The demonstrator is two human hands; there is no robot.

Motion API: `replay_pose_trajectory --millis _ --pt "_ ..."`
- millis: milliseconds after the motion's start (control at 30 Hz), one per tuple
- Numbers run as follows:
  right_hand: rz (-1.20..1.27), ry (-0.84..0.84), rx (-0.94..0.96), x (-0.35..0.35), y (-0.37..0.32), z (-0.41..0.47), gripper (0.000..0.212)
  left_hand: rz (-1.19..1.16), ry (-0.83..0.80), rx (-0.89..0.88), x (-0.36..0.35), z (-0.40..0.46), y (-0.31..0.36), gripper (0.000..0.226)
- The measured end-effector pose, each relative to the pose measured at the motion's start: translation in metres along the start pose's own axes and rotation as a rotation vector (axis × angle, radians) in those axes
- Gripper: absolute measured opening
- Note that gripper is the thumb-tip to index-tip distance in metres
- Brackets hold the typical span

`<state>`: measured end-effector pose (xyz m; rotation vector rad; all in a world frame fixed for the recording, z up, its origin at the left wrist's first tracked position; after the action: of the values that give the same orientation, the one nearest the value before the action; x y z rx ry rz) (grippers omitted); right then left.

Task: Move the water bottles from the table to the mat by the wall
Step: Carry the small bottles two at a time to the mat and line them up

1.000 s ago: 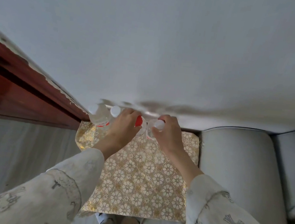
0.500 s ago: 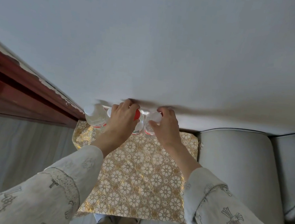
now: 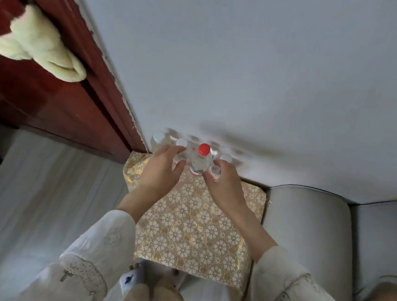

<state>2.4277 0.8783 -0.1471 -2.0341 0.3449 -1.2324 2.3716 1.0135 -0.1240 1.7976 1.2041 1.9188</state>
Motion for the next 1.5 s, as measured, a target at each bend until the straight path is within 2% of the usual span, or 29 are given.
replay_pose_trajectory --millis 200,367,667,867,1100,1200,1367,1500 --pt "0.017 -0.143 0.225 -0.025 -0.097 -0.062 0.038 -0.240 0.237 0.223 0.089 -0.102 -0.031 0.027" --pt "-0.077 -0.303 0.407 -0.080 -0.164 -0.130 0.037 -0.277 0.390 0.369 0.153 -0.228 -0.071 0.022" --pt "-0.111 -0.587 0.867 -0.218 -0.302 -0.354 0.028 -0.267 0.817 0.573 0.250 -0.519 -0.135 0.021" --pt "-0.168 -0.930 1.146 -0.321 -0.348 -0.550 0.024 -0.304 1.172 0.825 0.259 -0.747 -0.150 0.022" --pt "-0.154 -1.364 1.431 -0.403 -0.377 -0.781 0.022 -0.259 1.593 1.103 0.252 -0.971 -0.128 0.016" --pt "-0.149 -1.548 1.554 -0.428 -0.389 -0.875 0.024 -0.224 1.775 1.215 0.252 -1.053 -0.115 0.017" --pt "-0.076 -1.717 1.707 -0.461 -0.412 -0.997 0.024 -0.187 1.999 1.363 0.248 -1.143 -0.103 0.023" --pt "-0.054 -1.899 1.792 -0.481 -0.406 -1.101 0.022 -0.168 2.160 1.519 0.226 -1.209 -0.090 0.024"
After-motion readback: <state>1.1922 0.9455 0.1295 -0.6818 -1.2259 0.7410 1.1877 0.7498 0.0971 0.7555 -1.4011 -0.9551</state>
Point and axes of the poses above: each hand's wrist, its own z-axis towards the middle knuckle, its own x-axis out of the back of the hand, y = z × x, the point moved 7 cm from there along z, towards the middle knuckle, and after that the axes turned 2 degrees about -z, right-handed, at the moved point
